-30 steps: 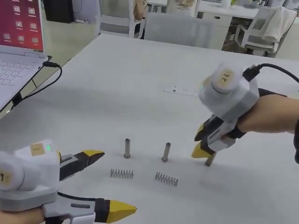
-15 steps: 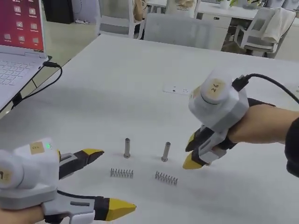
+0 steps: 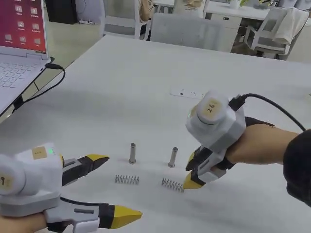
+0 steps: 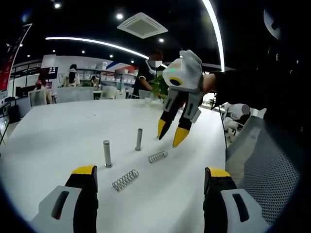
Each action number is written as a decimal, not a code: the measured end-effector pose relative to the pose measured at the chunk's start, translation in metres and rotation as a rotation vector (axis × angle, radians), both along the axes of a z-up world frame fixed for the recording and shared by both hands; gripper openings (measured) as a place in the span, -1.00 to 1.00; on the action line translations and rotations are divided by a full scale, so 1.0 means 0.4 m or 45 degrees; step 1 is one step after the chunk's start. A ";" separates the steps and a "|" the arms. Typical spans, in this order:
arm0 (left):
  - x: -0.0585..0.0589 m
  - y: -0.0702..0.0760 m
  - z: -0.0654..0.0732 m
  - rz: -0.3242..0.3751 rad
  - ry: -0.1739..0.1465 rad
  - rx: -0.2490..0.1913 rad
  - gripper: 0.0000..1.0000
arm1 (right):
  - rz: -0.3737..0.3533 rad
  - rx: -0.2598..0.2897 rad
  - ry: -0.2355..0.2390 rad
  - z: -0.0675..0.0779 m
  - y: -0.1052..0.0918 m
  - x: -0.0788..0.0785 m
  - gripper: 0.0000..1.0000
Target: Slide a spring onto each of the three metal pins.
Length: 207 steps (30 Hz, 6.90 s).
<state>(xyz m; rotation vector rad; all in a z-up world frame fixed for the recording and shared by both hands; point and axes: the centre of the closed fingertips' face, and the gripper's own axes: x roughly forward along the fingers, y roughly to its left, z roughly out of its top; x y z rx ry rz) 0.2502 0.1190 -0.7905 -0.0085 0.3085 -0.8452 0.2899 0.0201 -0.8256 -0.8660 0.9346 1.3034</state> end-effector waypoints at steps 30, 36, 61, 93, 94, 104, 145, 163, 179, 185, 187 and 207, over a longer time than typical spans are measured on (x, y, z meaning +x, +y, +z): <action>-0.002 0.004 -0.006 0.008 0.020 -0.006 0.70 | -0.009 -0.057 -0.007 -0.089 0.003 0.006 -0.72; -0.004 0.003 -0.006 0.007 0.023 -0.004 0.70 | -0.015 -0.051 -0.011 -0.088 0.005 0.010 -0.81; -0.018 -0.027 0.001 -0.069 0.021 -0.012 0.39 | 0.033 -0.004 0.019 -0.026 0.015 -0.040 -0.84; -0.061 -0.105 0.019 -0.281 0.010 -0.035 -0.47 | 0.315 0.007 0.065 0.044 0.073 -0.154 -0.84; -0.062 -0.108 0.019 -0.286 0.008 -0.032 -0.47 | 0.330 0.004 0.066 0.045 0.073 -0.158 -0.84; -0.067 -0.120 0.017 -0.332 -0.002 -0.023 -0.67 | 0.384 0.010 0.058 0.054 0.079 -0.173 -0.84; -0.078 -0.133 0.038 -0.369 0.026 -0.080 -0.96 | 0.398 0.034 0.092 0.028 0.075 -0.182 -0.82; -0.079 -0.130 0.017 -0.371 0.030 -0.031 -0.96 | 0.364 0.124 0.092 0.092 0.106 -0.184 -0.83; -0.086 -0.132 0.006 -0.377 0.043 -0.011 -0.96 | 0.386 0.139 0.092 0.113 0.133 -0.202 -0.83; -0.089 -0.139 0.005 -0.385 0.045 -0.008 -0.96 | 0.402 0.134 0.085 0.121 0.146 -0.212 -0.83; -0.089 -0.139 0.005 -0.386 0.046 -0.009 -0.96 | 0.406 0.135 0.084 0.122 0.148 -0.212 -0.83; -0.076 -0.138 0.007 -0.369 0.016 -0.014 -0.94 | 0.427 0.098 0.052 0.126 0.155 -0.206 -0.84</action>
